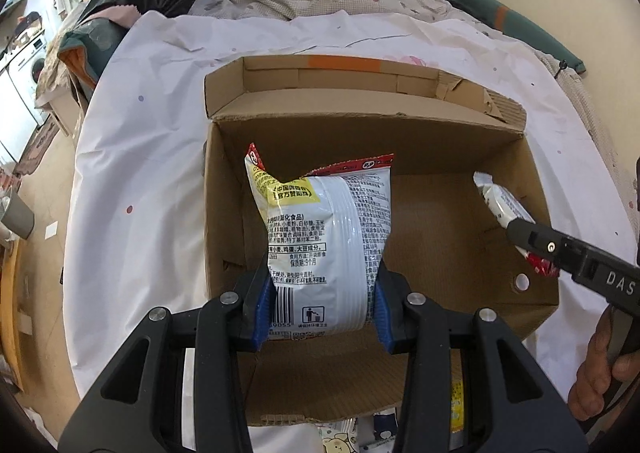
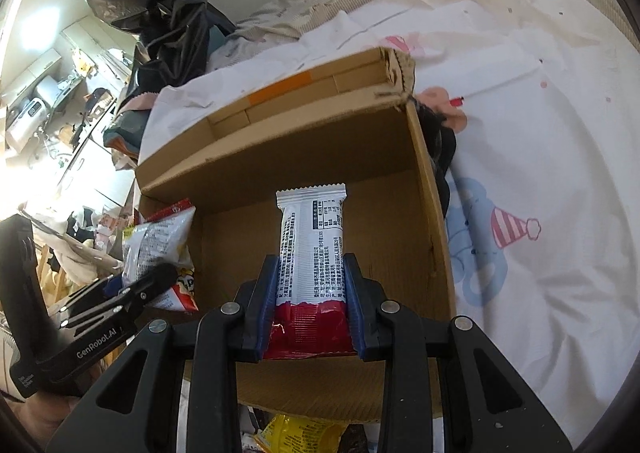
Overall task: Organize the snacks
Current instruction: 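Carry both snacks into the box and open both tools to drop them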
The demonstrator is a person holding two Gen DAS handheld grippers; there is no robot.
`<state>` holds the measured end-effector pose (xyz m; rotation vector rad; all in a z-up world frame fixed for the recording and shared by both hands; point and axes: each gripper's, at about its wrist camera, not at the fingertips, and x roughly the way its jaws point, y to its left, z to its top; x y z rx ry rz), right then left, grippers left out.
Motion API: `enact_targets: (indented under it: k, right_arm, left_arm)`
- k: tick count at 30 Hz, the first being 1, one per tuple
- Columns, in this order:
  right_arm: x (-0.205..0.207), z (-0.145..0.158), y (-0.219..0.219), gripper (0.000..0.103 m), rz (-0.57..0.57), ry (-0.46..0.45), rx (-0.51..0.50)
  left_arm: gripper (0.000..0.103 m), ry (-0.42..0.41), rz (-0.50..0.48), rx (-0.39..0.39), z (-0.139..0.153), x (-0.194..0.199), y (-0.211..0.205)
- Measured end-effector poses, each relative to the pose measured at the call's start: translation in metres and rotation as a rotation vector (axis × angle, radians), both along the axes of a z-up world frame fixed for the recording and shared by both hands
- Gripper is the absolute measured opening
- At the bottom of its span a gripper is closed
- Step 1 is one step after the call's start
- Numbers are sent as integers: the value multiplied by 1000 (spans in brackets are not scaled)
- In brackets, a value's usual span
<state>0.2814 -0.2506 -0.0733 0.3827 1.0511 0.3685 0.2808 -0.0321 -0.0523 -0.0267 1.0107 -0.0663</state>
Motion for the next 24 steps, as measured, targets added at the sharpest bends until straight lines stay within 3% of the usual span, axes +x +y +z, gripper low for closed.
enact_targets:
  k: [12,24]
  right_arm:
    - [4,-16,-4,33,-33,64,-16]
    - [2,-12,-1,35,-22,43,0]
  left_arm:
    - [38,25,21,-7,-12,1,1]
    - [39,17,10,-1,-8,-2,1]
